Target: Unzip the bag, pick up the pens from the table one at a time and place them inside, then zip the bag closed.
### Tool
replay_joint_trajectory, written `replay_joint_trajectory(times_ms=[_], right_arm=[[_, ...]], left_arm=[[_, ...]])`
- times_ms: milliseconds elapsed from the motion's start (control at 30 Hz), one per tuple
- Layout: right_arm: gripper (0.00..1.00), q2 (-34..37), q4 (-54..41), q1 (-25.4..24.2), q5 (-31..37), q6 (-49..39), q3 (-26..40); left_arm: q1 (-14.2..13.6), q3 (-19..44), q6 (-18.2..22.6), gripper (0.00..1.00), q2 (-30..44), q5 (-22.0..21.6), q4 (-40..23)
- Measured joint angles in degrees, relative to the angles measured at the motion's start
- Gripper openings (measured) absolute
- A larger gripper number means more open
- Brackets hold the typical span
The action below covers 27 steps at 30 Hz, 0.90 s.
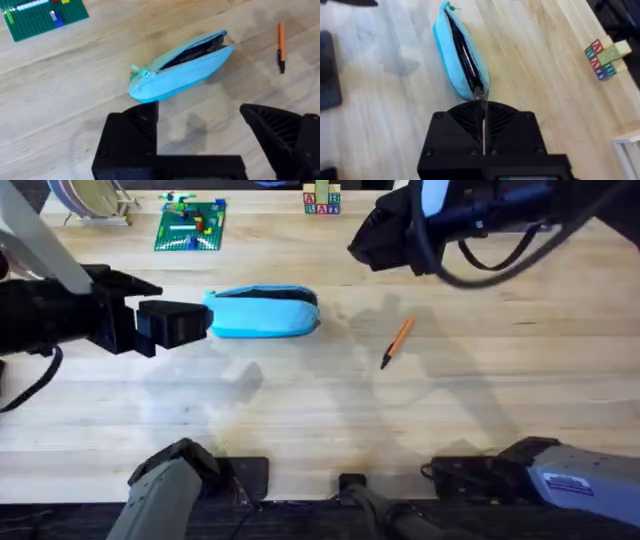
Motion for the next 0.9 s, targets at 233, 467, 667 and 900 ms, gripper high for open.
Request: replay_joint_trajectory(times_ms=[233, 467, 667, 900], right_arm=[[0.029, 2.6, -3.0, 0.0, -4.2, -17.7, 0.0], [0.029, 6.1, -3.0, 0.0, -7.5, -25.1, 0.0], [0.028, 9.7, 0.9, 0.0, -12.1, -30.2, 0.0], [0.03, 14.1, 4.5, 0.1, -13.5, -31.2, 0.0]], left_arm=[[0.0, 0.0, -3.7, 0.994, 0.0, 0.0, 0.0], [0.0, 0.0, -4.1, 0.995, 0.0, 0.0, 0.0], [0.0, 0.0, -4.1, 0.995, 0.0, 0.0, 0.0], [0.0, 0.0, -4.1, 0.993, 0.0, 0.0, 0.0]])
